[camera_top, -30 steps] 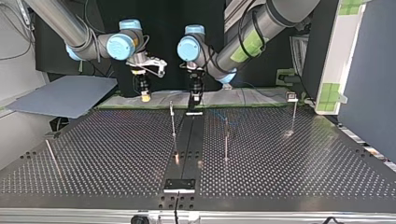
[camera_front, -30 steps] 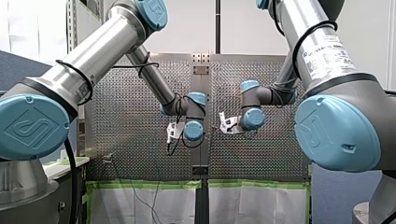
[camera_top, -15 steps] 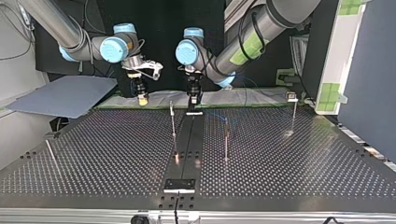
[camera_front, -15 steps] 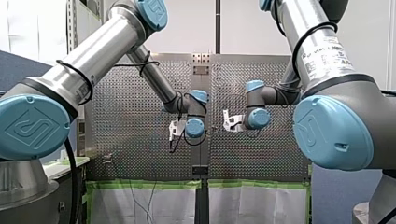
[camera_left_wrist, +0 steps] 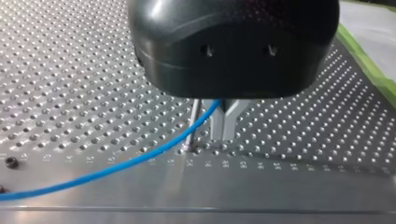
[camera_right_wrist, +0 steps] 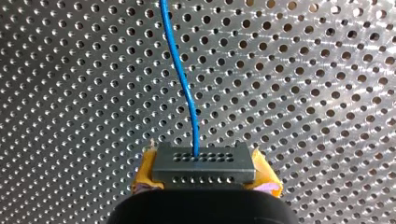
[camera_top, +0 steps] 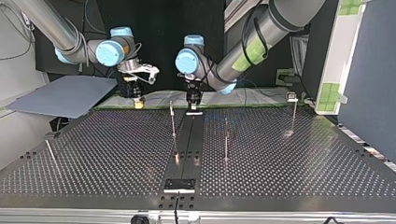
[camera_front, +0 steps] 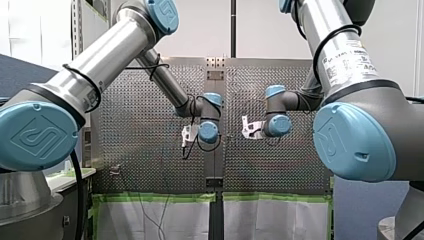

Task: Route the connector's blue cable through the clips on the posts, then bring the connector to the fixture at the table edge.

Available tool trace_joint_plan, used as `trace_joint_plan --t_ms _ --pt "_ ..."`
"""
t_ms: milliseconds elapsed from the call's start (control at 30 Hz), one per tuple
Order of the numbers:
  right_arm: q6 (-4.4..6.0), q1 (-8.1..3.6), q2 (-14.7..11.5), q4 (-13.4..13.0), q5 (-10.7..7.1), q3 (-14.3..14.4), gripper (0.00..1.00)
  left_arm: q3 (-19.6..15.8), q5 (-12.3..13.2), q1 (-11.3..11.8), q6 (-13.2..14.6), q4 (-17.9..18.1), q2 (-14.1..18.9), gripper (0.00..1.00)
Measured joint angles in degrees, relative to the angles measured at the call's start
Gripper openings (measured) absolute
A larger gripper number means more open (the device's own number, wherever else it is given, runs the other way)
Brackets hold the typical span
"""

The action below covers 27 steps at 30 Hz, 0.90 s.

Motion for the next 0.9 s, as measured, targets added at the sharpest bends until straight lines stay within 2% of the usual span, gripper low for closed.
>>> trace_joint_plan --t_ms 300,500,667,900 --pt "0.28 -0.68 0.2 0.3 -0.18 -0.6 0.0 2.4 0.7 0.2 -0.4 -3.1 -1.6 0.01" --pt "0.44 -1.18 0.5 0.3 -0.27 -0.8 0.0 2.7 1.0 0.4 -1.4 -3.1 -1.7 0.01" --pt "0.53 -1.43 2.0 0.3 -0.28 -1.5 0.0 2.7 1.6 0.6 -1.7 -2.7 -2.0 0.01" --pt "0.84 -1.58 2.8 0.3 -0.4 -2.3 0.0 3.8 2.6 0.9 -2.5 -2.6 -4.0 0.01"
